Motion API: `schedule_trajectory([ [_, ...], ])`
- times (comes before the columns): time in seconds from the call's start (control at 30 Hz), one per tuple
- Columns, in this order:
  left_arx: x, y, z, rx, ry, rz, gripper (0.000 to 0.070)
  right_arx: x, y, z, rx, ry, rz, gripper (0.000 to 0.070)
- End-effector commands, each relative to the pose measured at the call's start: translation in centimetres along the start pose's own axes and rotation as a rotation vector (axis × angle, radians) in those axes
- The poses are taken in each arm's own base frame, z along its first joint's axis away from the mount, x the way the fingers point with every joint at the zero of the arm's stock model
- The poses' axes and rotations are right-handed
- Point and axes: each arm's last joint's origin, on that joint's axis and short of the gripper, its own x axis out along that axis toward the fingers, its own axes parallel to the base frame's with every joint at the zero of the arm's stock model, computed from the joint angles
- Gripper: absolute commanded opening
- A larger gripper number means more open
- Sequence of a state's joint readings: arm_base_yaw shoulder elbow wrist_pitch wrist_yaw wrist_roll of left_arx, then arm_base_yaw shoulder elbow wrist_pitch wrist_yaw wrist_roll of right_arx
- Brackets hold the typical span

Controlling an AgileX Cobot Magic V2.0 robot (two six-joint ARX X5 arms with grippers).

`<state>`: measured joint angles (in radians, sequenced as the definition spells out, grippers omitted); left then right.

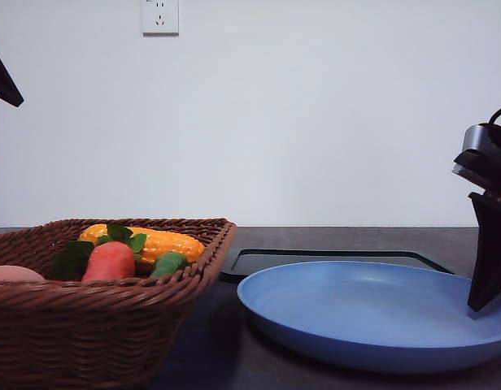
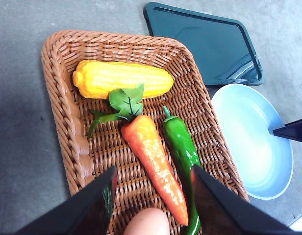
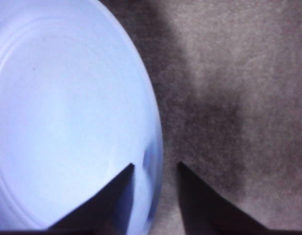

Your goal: Transfer egg from basket to plate and serve

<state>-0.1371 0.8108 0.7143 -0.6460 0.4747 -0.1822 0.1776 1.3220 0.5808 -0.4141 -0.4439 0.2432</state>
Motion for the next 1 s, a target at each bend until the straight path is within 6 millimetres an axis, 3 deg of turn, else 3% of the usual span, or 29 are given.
schedule_trajectory([
  [0.0, -0.1, -0.2, 0.5, 0.024, -0.02, -0.01, 0.0309, 0.1, 0.2, 0.4, 0.003, -0.007, 0.005, 0.0076],
  [0.17, -0.1, -0.3, 0.8, 0.037, -0.047, -0.015, 0.0309, 0.1, 0.2, 0.4, 0.003, -0.007, 0.005, 0.0001],
  [0.33, -0.1, -0.3, 0.9, 0.046, -0.063, -0.018, 0.0316, -0.3, 0.2, 0.4, 0.011, -0.018, 0.005, 0.0],
  [0.47, 0.0, -0.5, 0.8, 0.058, -0.053, -0.029, 0.0402, -1.4, 0.4, 0.2, 0.011, -0.046, 0.006, 0.0],
  [0.57, 0.2, -0.9, 0.7, 0.093, -0.034, -0.047, 0.041, -2.5, 0.6, -0.2, 0.014, -0.063, 0.005, 0.0],
  [0.77, 1.3, -2.5, 0.2, 0.196, 0.082, -0.087, 0.0408, -4.6, 1.0, -0.8, 0.008, -0.128, 0.01, 0.0],
  [0.97, 2.6, -4.4, -0.3, 0.334, 0.253, 0.006, 0.0408, -6.0, 1.2, -1.2, 0.014, -0.186, 0.015, 0.0],
])
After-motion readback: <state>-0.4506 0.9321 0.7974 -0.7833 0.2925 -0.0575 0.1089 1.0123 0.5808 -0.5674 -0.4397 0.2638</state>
